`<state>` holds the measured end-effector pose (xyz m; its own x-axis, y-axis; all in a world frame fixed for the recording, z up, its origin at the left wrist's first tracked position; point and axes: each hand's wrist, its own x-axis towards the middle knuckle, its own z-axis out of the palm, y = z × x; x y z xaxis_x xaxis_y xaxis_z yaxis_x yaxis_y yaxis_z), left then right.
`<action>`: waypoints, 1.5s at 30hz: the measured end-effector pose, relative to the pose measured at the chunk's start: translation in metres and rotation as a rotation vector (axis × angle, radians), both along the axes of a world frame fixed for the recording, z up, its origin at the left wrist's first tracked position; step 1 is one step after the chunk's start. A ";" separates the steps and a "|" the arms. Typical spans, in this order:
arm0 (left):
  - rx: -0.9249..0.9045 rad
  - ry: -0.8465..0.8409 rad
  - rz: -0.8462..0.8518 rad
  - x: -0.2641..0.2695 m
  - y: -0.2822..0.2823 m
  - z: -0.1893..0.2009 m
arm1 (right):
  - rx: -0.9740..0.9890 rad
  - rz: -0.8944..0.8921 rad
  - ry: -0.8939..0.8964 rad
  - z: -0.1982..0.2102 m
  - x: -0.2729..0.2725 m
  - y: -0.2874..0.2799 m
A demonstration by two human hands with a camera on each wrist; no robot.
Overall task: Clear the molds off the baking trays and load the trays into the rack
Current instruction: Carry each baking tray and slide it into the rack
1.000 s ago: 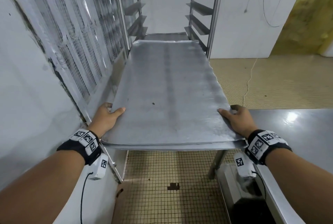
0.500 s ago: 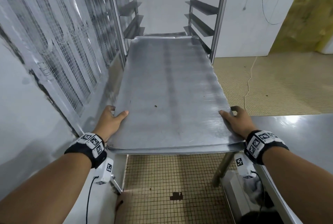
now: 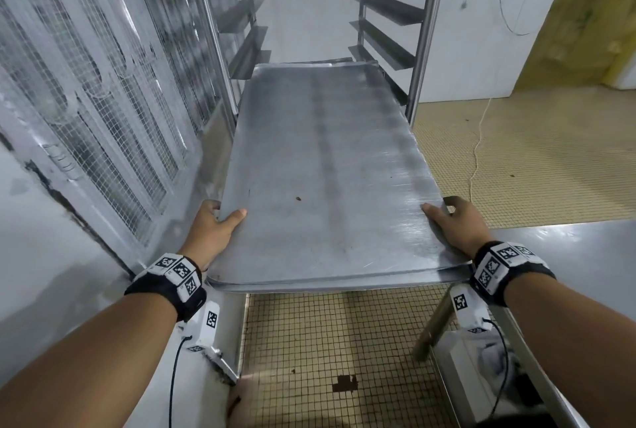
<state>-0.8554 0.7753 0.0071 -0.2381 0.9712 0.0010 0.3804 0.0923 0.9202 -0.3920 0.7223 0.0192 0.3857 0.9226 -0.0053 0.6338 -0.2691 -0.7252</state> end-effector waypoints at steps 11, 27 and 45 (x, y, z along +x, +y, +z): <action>-0.019 0.044 0.052 0.018 0.056 0.011 | 0.024 0.036 0.027 0.012 0.013 0.066; -0.050 0.051 0.058 0.032 0.125 0.047 | -0.019 0.057 0.018 0.037 0.021 0.146; -0.213 0.621 -0.346 0.040 0.068 0.091 | -0.073 0.360 -0.319 0.075 -0.011 0.075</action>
